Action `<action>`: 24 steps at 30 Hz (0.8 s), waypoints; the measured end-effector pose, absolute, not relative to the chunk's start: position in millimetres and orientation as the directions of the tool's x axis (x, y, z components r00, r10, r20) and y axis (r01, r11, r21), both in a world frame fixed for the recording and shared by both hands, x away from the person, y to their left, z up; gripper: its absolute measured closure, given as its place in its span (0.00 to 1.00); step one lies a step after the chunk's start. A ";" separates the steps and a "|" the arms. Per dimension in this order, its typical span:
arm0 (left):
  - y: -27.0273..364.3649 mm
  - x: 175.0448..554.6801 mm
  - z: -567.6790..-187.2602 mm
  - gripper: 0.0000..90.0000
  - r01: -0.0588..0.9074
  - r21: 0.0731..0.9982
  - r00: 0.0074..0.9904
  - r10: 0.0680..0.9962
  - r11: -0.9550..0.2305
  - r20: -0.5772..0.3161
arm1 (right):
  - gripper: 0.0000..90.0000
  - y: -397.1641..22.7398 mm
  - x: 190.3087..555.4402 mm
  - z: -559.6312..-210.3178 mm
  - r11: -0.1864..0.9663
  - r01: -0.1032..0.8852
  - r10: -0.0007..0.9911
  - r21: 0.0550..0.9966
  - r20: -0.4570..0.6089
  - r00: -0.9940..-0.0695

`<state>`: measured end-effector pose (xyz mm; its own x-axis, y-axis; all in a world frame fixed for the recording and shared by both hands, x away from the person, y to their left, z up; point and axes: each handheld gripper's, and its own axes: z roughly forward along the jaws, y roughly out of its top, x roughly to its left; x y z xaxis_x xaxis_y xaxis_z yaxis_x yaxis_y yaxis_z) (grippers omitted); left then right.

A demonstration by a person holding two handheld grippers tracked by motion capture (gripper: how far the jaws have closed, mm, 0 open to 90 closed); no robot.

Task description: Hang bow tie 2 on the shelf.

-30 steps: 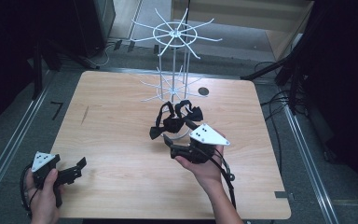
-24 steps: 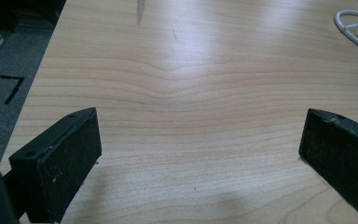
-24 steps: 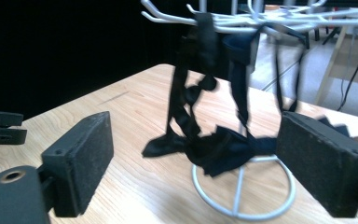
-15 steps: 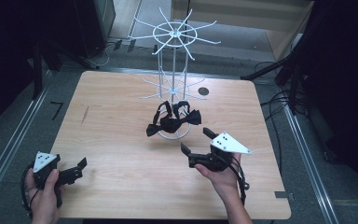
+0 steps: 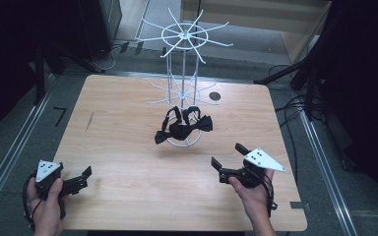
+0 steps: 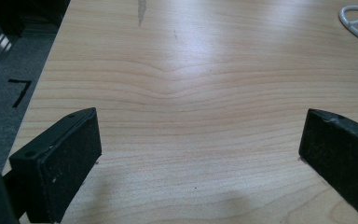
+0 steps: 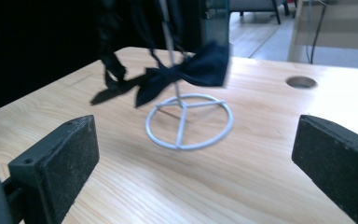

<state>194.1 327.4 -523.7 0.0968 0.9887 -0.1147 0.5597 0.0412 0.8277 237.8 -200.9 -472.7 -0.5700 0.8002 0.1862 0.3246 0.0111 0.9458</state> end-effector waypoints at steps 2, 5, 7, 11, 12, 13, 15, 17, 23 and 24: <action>326.8 194.4 -523.9 0.00 0.559 0.828 0.098 0.988 0.041 -0.115 | 0.00 -210.2 236.7 -476.1 0.004 0.332 0.809 0.943 0.193 -0.556; 326.7 194.4 -523.9 0.00 0.559 0.828 0.097 0.989 0.041 -0.115 | 0.00 -223.9 234.9 -480.4 -0.003 0.340 0.827 0.940 0.193 -0.527; 326.8 194.4 -523.9 0.00 0.559 0.828 0.096 0.989 0.042 -0.115 | 0.00 -231.3 233.6 -482.8 -0.004 0.346 0.837 0.938 0.192 -0.512; 326.5 194.3 -523.8 0.00 0.559 0.829 0.098 0.989 0.038 -0.112 | 0.00 -243.9 232.7 -489.1 -0.004 0.356 0.854 0.934 0.189 -0.485; 326.6 194.3 -523.9 0.00 0.558 0.829 0.098 0.989 0.039 -0.113 | 0.00 -247.2 232.3 -490.8 -0.008 0.361 0.858 0.933 0.191 -0.476; 326.7 194.3 -523.8 0.00 0.558 0.829 0.097 0.989 0.041 -0.114 | 0.00 -250.4 232.0 -492.6 -0.008 0.362 0.863 0.932 0.189 -0.469; 326.8 194.4 -523.9 0.00 0.558 0.829 0.096 0.989 0.043 -0.116 | 0.00 -256.4 230.8 -496.3 -0.004 0.368 0.871 0.930 0.185 -0.456; 326.7 194.5 -523.9 0.00 0.559 0.828 0.099 0.989 0.040 -0.114 | 0.00 -263.5 229.8 -500.8 -0.009 0.377 0.878 0.926 0.188 -0.441; 326.9 194.3 -523.8 0.00 0.559 0.828 0.098 0.989 0.041 -0.115 | 0.01 -281.9 227.8 -507.3 -0.018 0.388 0.896 0.921 0.187 -0.402; 326.9 194.4 -523.9 0.00 0.559 0.828 0.098 0.988 0.042 -0.116 | 0.01 -286.0 227.4 -508.5 -0.017 0.389 0.900 0.921 0.183 -0.395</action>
